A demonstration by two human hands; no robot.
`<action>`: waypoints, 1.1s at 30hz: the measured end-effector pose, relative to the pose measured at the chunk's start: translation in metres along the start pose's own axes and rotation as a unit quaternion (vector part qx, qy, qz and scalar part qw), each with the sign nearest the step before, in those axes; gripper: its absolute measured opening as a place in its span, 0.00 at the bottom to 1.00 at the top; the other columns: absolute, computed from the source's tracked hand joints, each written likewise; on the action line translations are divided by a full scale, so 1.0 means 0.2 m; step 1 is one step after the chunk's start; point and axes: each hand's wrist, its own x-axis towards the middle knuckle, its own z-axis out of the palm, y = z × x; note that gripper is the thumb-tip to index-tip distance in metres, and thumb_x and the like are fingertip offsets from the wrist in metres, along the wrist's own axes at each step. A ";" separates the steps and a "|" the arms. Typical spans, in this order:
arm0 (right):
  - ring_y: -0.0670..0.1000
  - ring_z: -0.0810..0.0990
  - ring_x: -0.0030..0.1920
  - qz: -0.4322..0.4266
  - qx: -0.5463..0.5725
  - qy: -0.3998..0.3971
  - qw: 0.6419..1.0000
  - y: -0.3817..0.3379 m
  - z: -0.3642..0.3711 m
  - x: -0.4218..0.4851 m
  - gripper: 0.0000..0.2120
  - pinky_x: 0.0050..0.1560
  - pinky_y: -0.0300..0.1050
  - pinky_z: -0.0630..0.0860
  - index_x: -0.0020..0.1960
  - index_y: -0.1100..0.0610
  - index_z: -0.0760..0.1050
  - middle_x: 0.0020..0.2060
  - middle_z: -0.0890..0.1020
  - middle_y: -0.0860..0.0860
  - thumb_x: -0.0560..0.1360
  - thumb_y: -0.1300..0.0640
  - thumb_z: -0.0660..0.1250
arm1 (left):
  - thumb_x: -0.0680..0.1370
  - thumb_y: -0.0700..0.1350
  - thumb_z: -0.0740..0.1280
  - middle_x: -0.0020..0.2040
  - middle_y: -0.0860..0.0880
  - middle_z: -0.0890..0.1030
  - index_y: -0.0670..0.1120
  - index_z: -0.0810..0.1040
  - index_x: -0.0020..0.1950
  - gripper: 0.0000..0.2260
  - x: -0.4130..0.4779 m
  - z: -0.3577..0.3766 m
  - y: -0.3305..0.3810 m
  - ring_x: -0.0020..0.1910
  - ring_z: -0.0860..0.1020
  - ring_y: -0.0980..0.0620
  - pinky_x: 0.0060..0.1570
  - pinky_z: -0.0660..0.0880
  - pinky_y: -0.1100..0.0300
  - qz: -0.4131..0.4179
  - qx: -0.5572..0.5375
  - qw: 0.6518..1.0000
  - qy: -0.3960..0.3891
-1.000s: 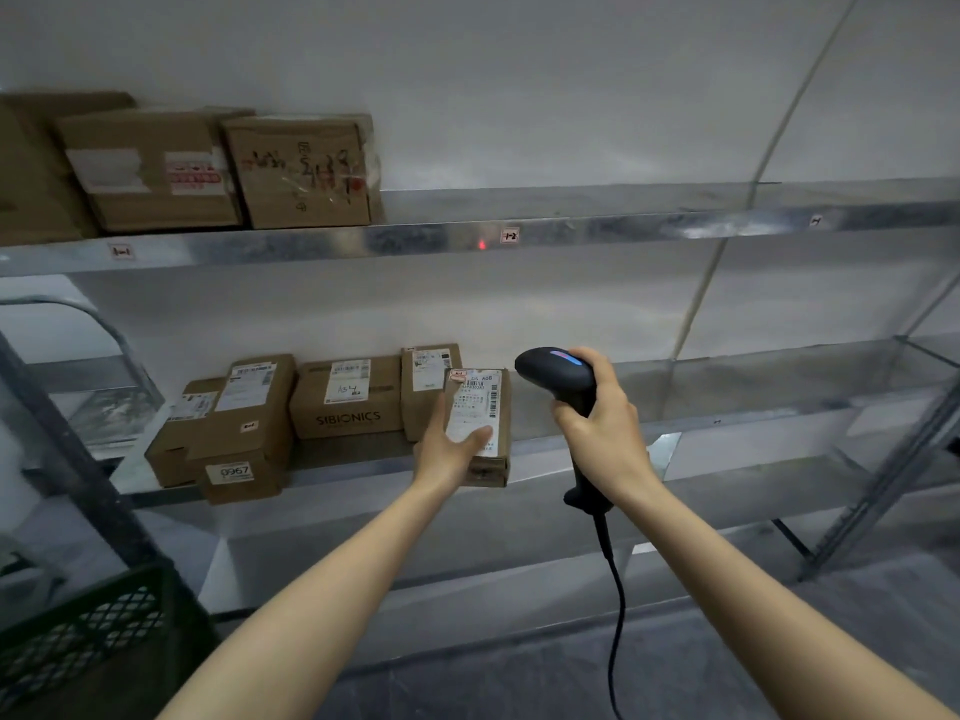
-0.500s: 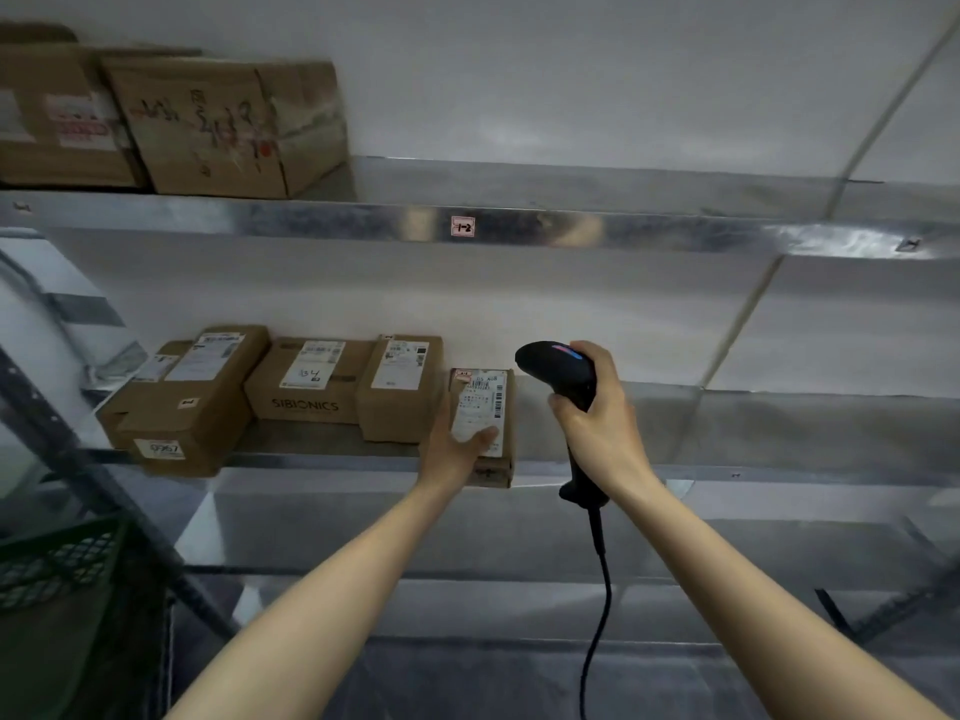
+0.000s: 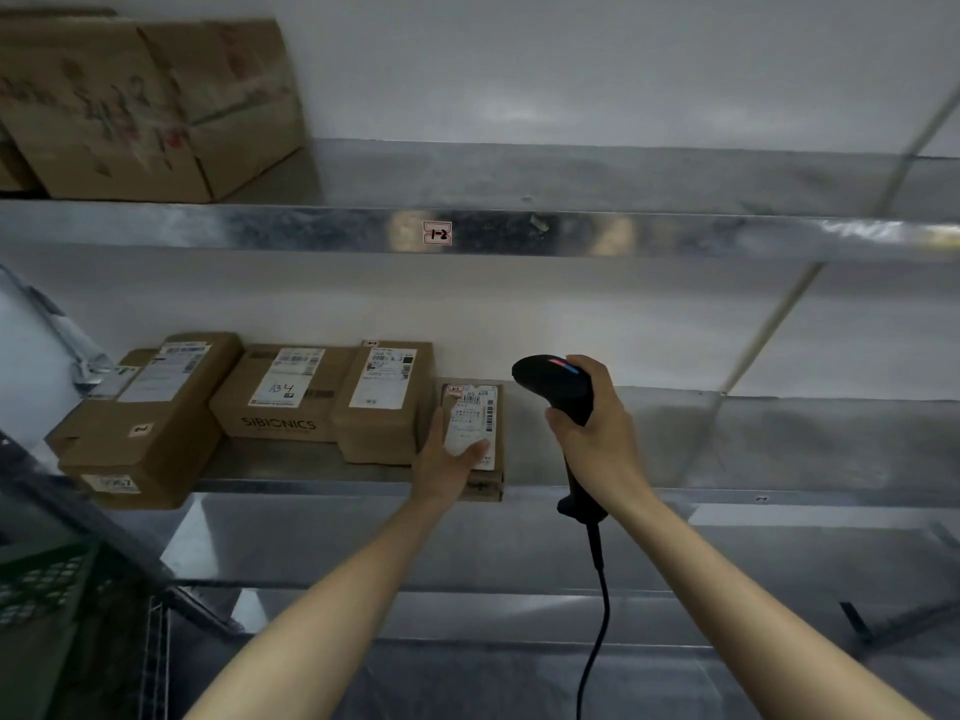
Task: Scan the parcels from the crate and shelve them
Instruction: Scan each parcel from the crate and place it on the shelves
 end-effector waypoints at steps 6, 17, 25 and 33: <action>0.35 0.76 0.39 0.000 -0.006 -0.007 1.000 0.04 0.03 0.07 0.24 0.36 0.28 0.72 0.67 0.52 0.65 0.46 0.76 0.41 0.75 0.69 0.63 | 0.73 0.46 0.73 0.63 0.45 0.77 0.47 0.67 0.71 0.29 0.10 0.00 -0.03 0.62 0.76 0.44 0.60 0.74 0.42 -0.001 -0.010 1.000 -0.002; 0.33 0.76 0.44 0.004 0.003 -0.009 1.000 0.10 0.09 0.13 0.24 0.41 0.25 0.72 0.66 0.53 0.66 0.48 0.76 0.39 0.75 0.70 0.63 | 0.76 0.53 0.69 0.65 0.47 0.76 0.48 0.61 0.74 0.30 0.21 -0.01 0.00 0.61 0.76 0.47 0.58 0.74 0.55 0.030 0.115 0.993 0.012; 0.34 0.76 0.43 0.003 0.000 -0.013 1.000 0.09 0.06 0.12 0.23 0.40 0.26 0.71 0.67 0.54 0.66 0.48 0.75 0.39 0.75 0.70 0.63 | 0.78 0.56 0.64 0.69 0.46 0.72 0.50 0.56 0.77 0.31 0.20 -0.01 0.02 0.66 0.71 0.43 0.62 0.71 0.46 0.057 0.169 0.984 0.021; 0.37 0.76 0.39 0.000 0.008 -0.011 1.000 0.04 0.02 0.06 0.23 0.37 0.27 0.71 0.66 0.51 0.66 0.46 0.76 0.40 0.75 0.69 0.63 | 0.79 0.52 0.63 0.70 0.42 0.67 0.50 0.54 0.78 0.30 -0.01 0.02 0.01 0.68 0.68 0.44 0.61 0.73 0.46 0.111 0.240 0.960 0.093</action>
